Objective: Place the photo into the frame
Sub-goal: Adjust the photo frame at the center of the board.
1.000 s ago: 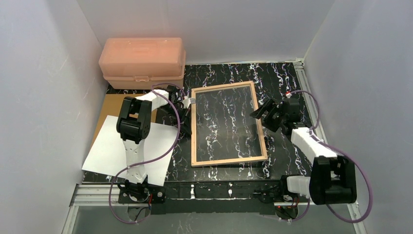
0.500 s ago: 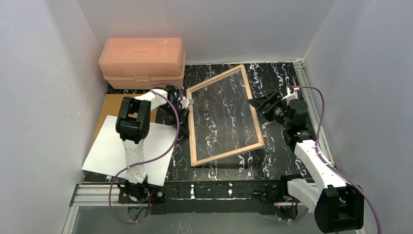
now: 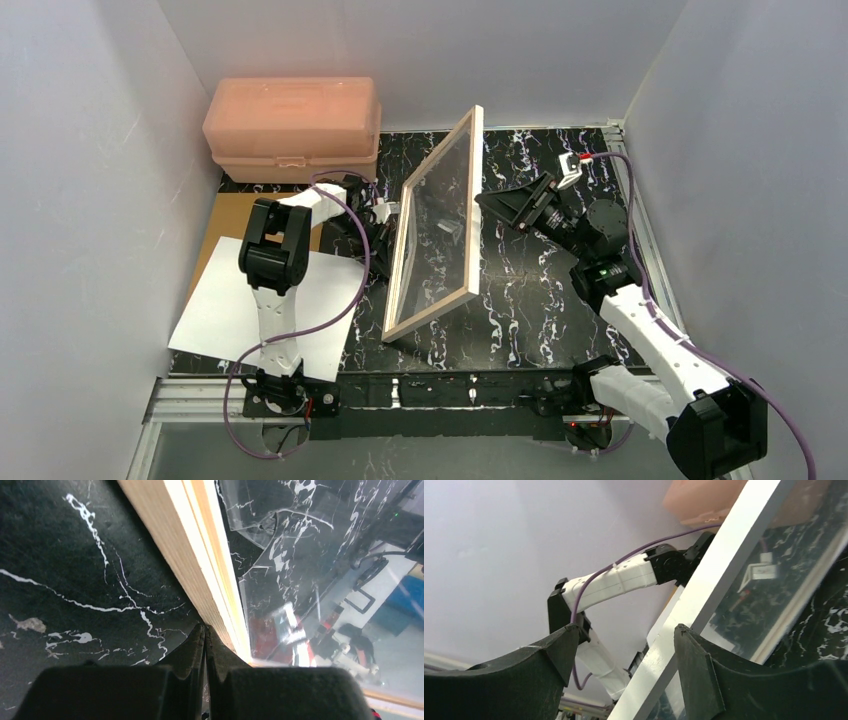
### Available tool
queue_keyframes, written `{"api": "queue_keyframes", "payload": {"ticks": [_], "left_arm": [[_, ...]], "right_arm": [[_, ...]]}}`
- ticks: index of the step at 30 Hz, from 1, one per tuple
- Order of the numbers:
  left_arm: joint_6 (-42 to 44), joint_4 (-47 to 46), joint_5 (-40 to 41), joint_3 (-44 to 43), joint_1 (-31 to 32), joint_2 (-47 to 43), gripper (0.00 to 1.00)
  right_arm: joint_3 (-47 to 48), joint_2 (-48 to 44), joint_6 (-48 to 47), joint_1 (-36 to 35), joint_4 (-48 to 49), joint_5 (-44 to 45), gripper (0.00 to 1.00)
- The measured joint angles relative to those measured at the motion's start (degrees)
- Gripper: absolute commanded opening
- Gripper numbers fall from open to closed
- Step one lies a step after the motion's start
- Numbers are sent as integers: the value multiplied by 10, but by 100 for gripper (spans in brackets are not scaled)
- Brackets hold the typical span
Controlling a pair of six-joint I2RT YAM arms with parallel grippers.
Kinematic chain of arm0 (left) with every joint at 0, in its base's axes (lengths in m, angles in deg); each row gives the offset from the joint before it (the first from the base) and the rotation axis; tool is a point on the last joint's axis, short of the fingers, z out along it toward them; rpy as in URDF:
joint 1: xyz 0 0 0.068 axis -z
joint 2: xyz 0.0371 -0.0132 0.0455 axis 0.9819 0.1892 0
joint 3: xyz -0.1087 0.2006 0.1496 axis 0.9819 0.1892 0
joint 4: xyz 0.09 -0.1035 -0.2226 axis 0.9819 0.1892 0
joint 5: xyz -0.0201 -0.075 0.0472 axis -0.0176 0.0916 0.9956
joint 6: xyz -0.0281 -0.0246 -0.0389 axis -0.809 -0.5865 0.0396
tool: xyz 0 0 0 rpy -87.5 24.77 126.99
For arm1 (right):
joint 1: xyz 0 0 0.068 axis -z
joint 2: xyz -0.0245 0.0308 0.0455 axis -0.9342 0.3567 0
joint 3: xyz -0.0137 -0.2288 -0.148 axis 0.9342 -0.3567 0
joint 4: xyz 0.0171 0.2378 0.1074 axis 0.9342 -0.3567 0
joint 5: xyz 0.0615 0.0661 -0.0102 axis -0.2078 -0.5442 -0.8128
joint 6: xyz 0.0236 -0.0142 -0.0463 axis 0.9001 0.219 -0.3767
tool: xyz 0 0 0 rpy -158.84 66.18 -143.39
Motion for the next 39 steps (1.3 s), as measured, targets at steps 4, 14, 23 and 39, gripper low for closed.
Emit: {"api": "queue_keyframes", "payload": {"ticks": [4,14,23,39], "left_arm": [[0,-18,-2,1,2,0,0],[-2,-48,-14,13,-1,-1,0],[-6,-70,-19,27,-4,-7,0],[-7,-80,-29,35,-9,-9,0]], "right_arm": [[19,3,9,-19,-12,-11,81],[61,39,22,-65,-12,5,85],[100,57,12,-89,-59,26,85],[115,162,58,-133,116,16,85]]}}
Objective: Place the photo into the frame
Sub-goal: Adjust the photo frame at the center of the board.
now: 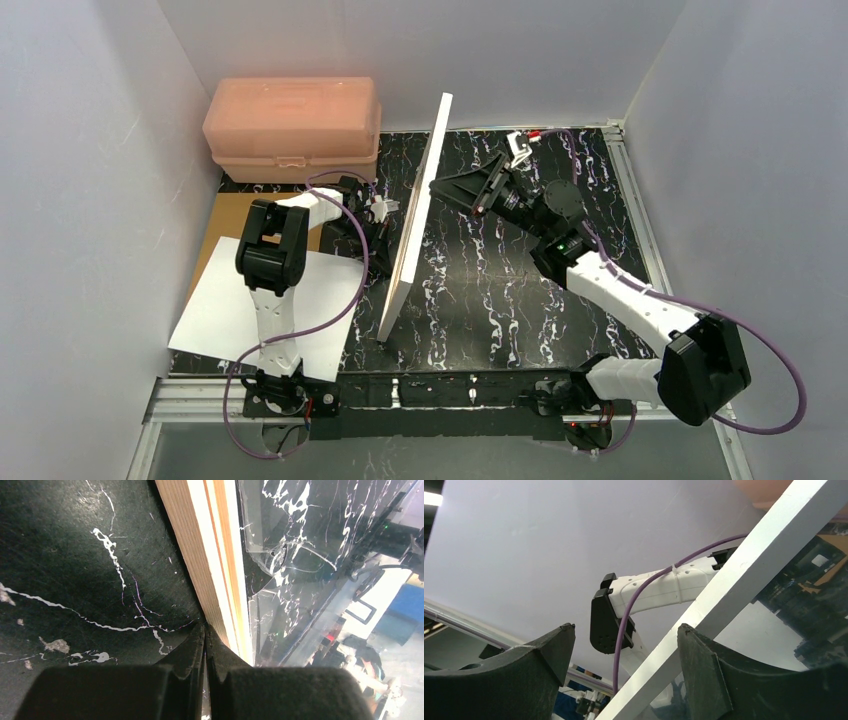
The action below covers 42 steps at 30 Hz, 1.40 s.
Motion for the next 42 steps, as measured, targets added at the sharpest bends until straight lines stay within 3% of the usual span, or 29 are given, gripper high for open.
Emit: {"api": "queue_keyframes", "payload": {"ticks": [4,7,11,16,25,42], "left_arm": [[-1,-4,-4,1,0,0,0],[-1,-9,-7,1,3,-1,0],[-2,-12,-13,3,4,-1,0],[-1,22,9,-45,4,-8,0],[-4,69,26,-225,4,-127,0],[-26,115,34,-238,75,-164,0]], "right_arm": [[-25,14,20,0,26,-14,84],[-28,82,38,-5,10,-51,83],[-25,129,24,-7,-97,-63,86],[-21,96,-31,-6,-214,-45,90],[32,59,-65,-6,-242,-16,94],[122,46,-83,14,-311,33,99]]}}
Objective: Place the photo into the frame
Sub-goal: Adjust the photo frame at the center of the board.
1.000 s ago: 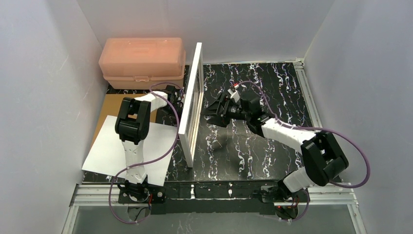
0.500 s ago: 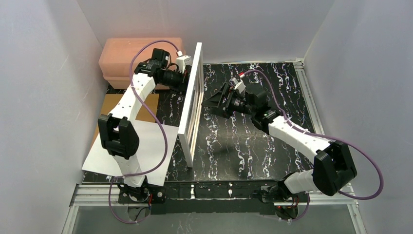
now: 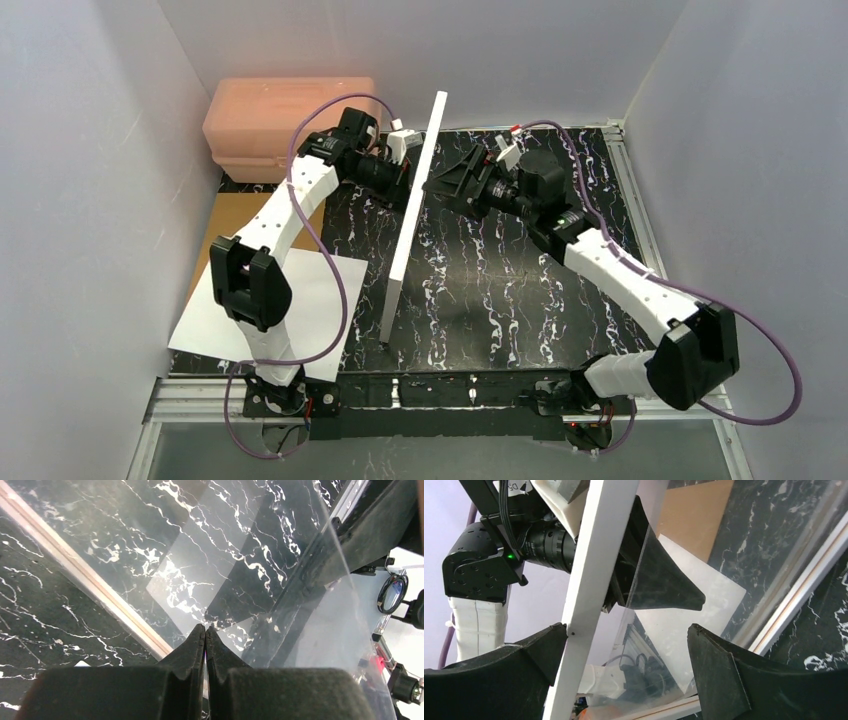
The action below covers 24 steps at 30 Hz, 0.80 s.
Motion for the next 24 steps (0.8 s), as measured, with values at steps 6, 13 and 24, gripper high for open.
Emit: {"api": "queue_keyframes", "payload": {"ticks": [6,13,24], "left_arm": [[0,7,0,10,9,-2,0],[-2,3,0,41,9,-4,0],[42,-19,29,162,-6,-8,0]], "right_arm": [[-12,-80,-5,29,-57,16,99],[-54,-149,6,52,-67,31,99],[-127,-172,-37,97,-202,48,76]]}}
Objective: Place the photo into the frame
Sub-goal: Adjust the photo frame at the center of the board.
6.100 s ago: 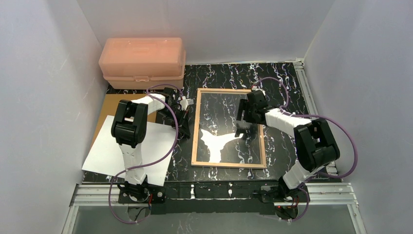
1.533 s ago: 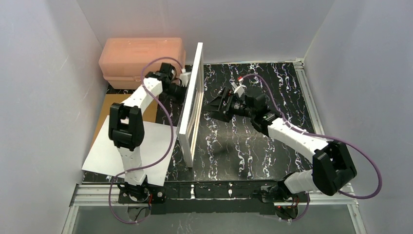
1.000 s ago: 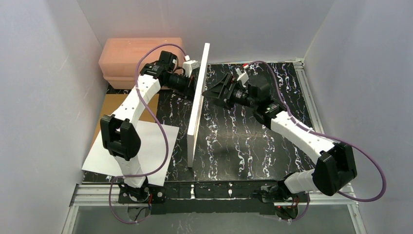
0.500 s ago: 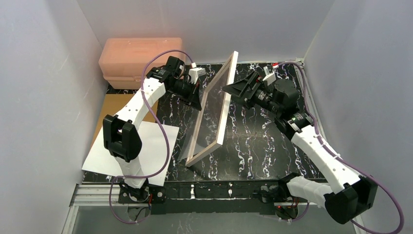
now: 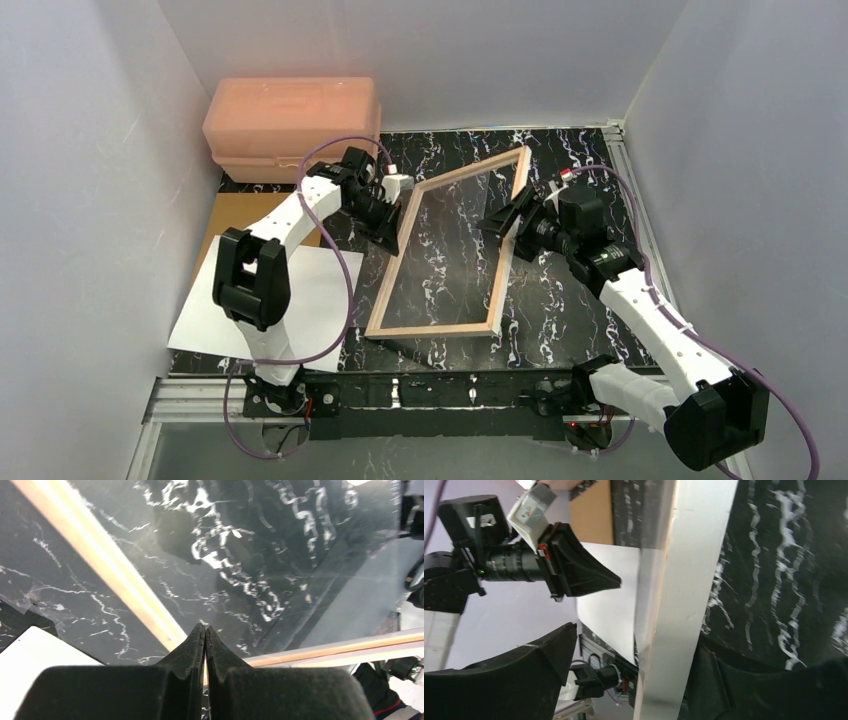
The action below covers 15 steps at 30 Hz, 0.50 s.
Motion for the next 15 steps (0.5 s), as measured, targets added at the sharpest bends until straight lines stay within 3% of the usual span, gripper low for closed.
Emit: {"api": "queue_keyframes", "payload": {"ticks": [5,8,12,15], "left_arm": [[39,-14,33,38,-8,51,0],[54,-27,50,48,-9,101,0],[61,-30,53,52,-13,110,0],[64,-36,53,55,-13,110,0]], "right_arm": [[-37,-19,-58,16,-72,29,61],[-56,-20,-95,24,-106,45,56],[-67,-12,-138,41,-140,69,59],[-67,11,-171,60,-153,94,69]]}}
